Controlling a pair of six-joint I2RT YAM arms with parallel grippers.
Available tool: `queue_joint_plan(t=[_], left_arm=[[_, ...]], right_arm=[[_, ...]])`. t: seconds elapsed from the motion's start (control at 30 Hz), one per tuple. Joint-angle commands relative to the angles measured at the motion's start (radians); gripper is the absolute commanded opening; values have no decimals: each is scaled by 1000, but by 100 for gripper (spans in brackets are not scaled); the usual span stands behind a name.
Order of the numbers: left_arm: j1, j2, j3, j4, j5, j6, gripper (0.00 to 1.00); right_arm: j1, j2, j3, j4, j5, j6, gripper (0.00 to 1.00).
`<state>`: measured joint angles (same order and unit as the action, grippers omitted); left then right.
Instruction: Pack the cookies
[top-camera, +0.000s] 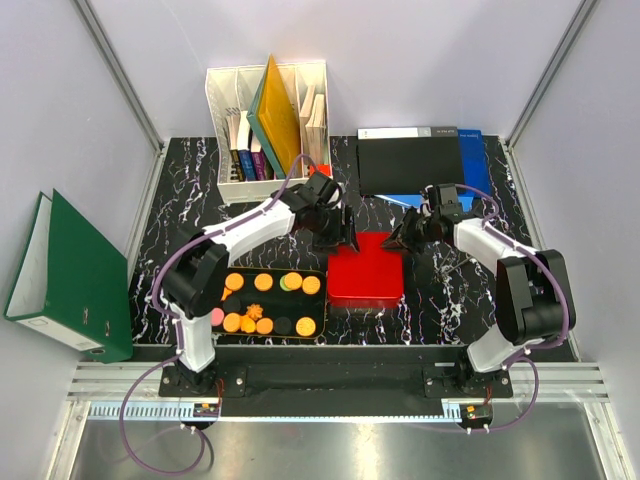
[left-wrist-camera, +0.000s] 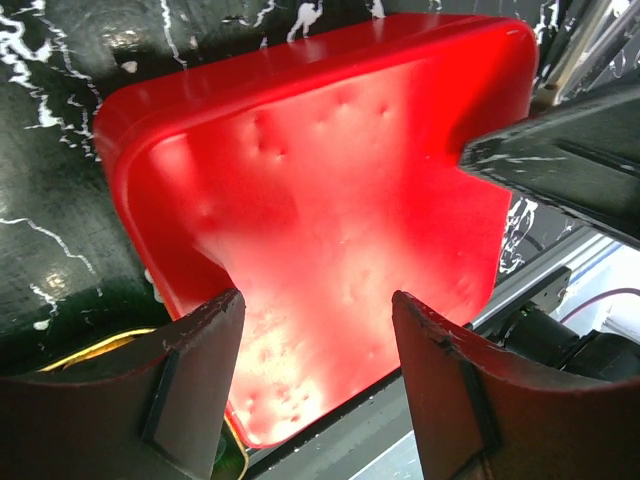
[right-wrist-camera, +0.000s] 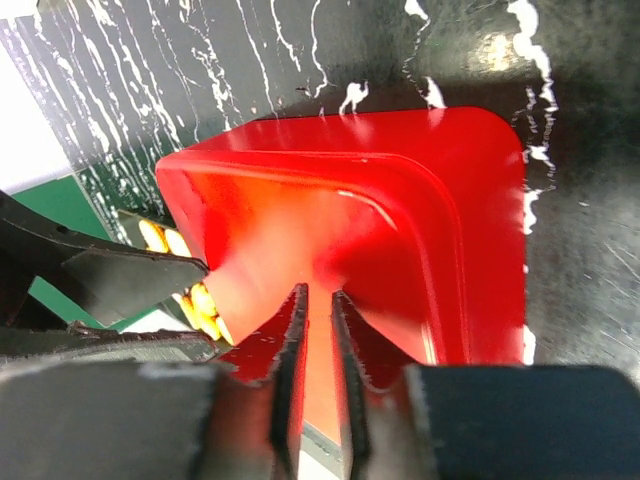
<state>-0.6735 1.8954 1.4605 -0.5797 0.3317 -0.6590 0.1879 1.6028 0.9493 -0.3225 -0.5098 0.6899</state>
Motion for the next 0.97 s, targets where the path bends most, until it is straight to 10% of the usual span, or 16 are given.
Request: queue_joint_plan(t=[0.0, 0.43, 0.93], left_arm=[[20, -33, 64, -22, -25, 21, 67], [26, -249, -20, -58, -178, 45, 72], [25, -570, -353, -97, -387, 99, 73]], right_arm=[[-4, -61, 37, -53, 97, -53, 26], [13, -426, 78, -82, 195, -121, 62], [289, -690, 54, -250, 586, -246, 69]])
